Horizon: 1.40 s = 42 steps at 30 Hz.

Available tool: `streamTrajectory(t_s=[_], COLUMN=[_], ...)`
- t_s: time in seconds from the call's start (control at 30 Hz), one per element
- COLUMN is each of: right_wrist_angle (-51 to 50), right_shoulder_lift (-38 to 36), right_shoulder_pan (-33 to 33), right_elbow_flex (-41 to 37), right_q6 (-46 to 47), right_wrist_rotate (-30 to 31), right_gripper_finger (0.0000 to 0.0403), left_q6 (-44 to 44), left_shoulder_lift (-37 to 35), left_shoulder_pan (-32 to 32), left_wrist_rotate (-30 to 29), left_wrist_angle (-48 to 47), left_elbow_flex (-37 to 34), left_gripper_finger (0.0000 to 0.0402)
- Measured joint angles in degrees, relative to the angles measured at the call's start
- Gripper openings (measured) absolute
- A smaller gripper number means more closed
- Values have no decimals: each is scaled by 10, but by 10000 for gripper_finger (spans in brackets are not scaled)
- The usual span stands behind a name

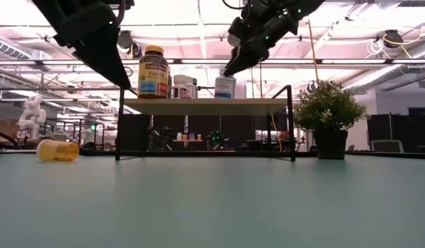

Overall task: Pick and place medicine bottles onto shelf by color
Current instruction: Put the white and blue pill bottle on the shelf

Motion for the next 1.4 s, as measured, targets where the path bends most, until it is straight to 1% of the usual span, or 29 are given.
streamTrajectory(t_s=[0.17, 0.53, 0.83, 0.97, 1.1, 1.17, 1.23, 1.33, 1.4], right_wrist_angle=[17, 15, 32, 50, 51, 38, 15, -29, -53], right_shoulder_lift=[16, 19, 9, -7, -34, -50, -63, -72, -72], right_shoulder_pan=[0, 0, 0, 8, 18, 23, 28, 35, 42], right_elbow_flex=[1, -1, -1, -1, -1, -1, -1, -1, -1], right_q6=[-4, -17, -32, -36, -36, -23, 18, 78, 99], right_wrist_rotate=[-1, 6, 11, 38, 40, 49, 65, 67, 69], right_gripper_finger=[189, 233, 235, 235, 235, 235, 235, 230, 222], left_q6=[0, -1, -3, -6, -9, -13, -17, -23, -31], left_shoulder_lift=[0, 0, 0, 0, 0, 0, 0, 0, 0], left_shoulder_pan=[0, -1, -1, -1, -1, -2, -4, -11, -14], left_wrist_rotate=[0, 0, 0, 0, 1, 2, 3, 7, 7], left_wrist_angle=[0, 0, 0, -1, -2, -4, -5, -7, -9], left_elbow_flex=[0, 0, 0, 0, 0, 0, 0, 0, 0], left_gripper_finger=[390, 390, 390, 390, 390, 390, 390, 390, 390])
